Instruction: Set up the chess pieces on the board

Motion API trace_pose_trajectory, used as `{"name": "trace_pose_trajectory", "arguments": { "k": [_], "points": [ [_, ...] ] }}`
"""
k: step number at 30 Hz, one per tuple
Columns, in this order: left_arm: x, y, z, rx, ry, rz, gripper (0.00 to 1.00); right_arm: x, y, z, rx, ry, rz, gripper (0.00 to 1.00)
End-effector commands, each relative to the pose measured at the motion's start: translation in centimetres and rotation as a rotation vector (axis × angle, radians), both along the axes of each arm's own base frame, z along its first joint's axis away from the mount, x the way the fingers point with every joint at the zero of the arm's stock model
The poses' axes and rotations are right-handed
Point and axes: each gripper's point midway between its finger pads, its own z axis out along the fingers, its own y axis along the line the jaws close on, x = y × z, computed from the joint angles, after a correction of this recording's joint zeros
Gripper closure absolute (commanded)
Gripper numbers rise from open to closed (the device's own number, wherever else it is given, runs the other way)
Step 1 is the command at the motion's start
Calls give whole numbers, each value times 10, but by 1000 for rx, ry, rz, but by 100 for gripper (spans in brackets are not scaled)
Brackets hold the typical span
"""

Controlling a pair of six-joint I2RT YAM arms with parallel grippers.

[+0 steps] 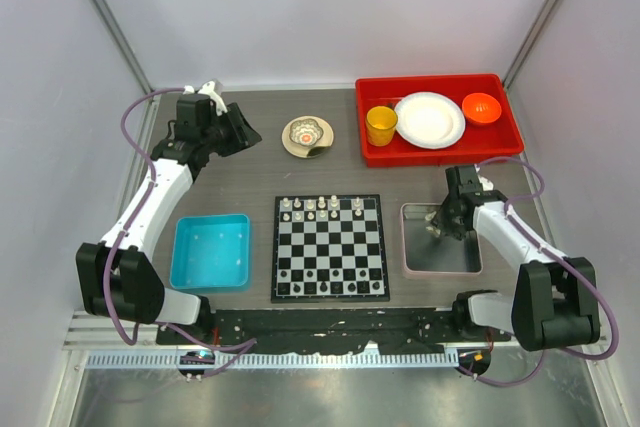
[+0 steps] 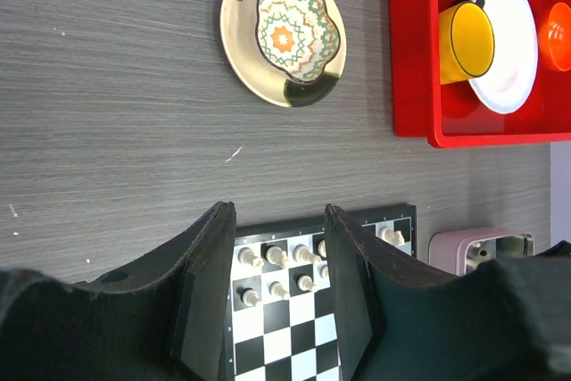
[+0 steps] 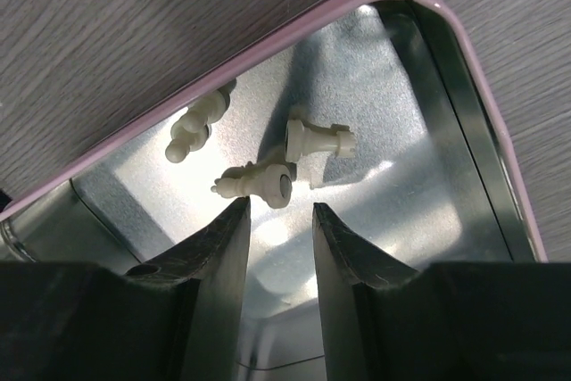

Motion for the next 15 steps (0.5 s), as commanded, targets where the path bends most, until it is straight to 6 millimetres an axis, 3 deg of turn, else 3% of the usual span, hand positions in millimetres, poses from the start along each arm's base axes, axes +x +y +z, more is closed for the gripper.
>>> {"name": "trace_pose_trajectory", "arguments": {
  "k": [1,15],
  "points": [
    [8,-2,11,-21,-49,-6,52,9,-4,1,-7,-28,-15,59],
    [7,-2,10,-21,-46,-6,52,15,-7,-9,-2,-18,-30,58]
  ]
}}
